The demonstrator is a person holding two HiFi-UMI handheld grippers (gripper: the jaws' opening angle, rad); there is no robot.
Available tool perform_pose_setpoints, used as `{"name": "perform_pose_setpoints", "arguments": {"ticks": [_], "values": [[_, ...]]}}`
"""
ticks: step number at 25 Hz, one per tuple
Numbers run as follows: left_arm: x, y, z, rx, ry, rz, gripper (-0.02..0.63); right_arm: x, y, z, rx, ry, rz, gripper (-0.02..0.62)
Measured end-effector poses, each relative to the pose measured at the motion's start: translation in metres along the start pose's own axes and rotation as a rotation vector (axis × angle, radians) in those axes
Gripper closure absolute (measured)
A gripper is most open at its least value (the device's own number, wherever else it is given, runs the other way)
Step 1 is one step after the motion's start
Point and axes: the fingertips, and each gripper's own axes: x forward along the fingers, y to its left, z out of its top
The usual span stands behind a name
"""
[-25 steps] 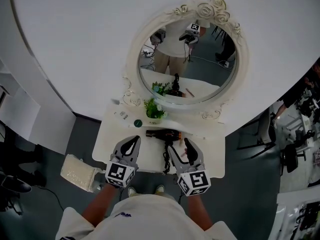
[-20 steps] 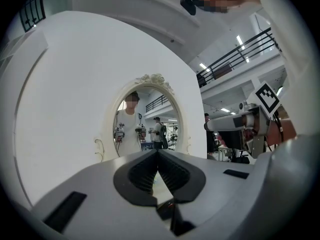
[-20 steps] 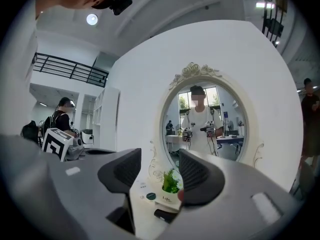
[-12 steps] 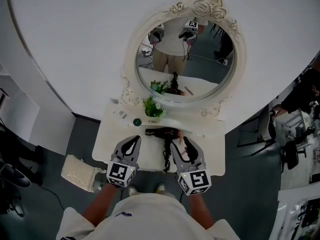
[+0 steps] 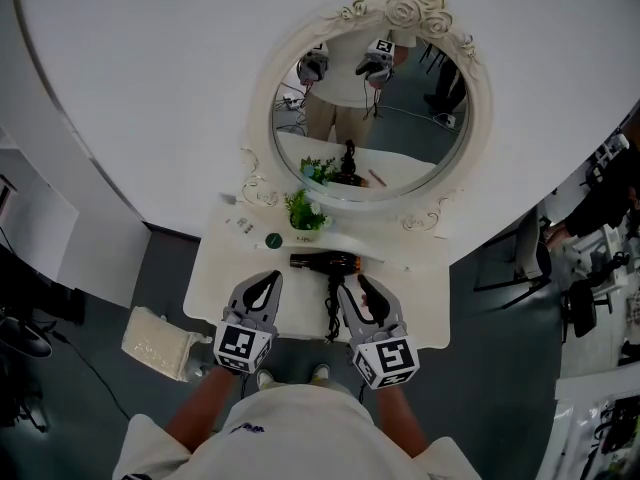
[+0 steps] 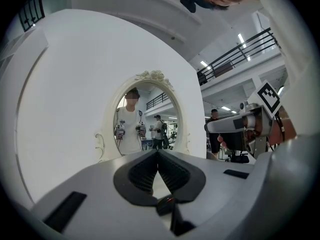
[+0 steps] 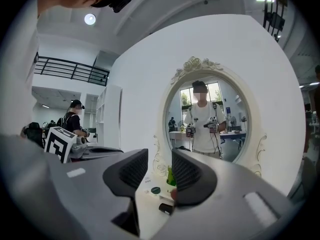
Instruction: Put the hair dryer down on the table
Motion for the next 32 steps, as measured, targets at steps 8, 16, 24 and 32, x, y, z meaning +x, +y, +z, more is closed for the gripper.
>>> {"name": "perform_pose_setpoints", "arguments": {"ticks": [8, 16, 24, 32], "values": [[-0.001, 0.0, -0.005, 0.003, 0.009, 0.007, 0.597, -0.002, 0.0, -0.002, -0.009, -0.008, -0.026, 0.485], [-0.001, -0.001, -0.006, 0.001, 0.01, 0.008, 0.597, -0.004, 0.0, -0.002, -0.015, -0.014, -0.029, 0.572], [-0.001, -0.002, -0.007, 0.0, 0.006, 0.012, 0.597, -0.005, -0.001, -0.007, -0.013, -0.007, -0.03, 0.584], [-0.001, -0.004, -0.009, -0.008, 0.014, 0.011, 0.597, -0.007, -0.009, -0.011, -0.008, 0.002, -0.057, 0.584]]}}
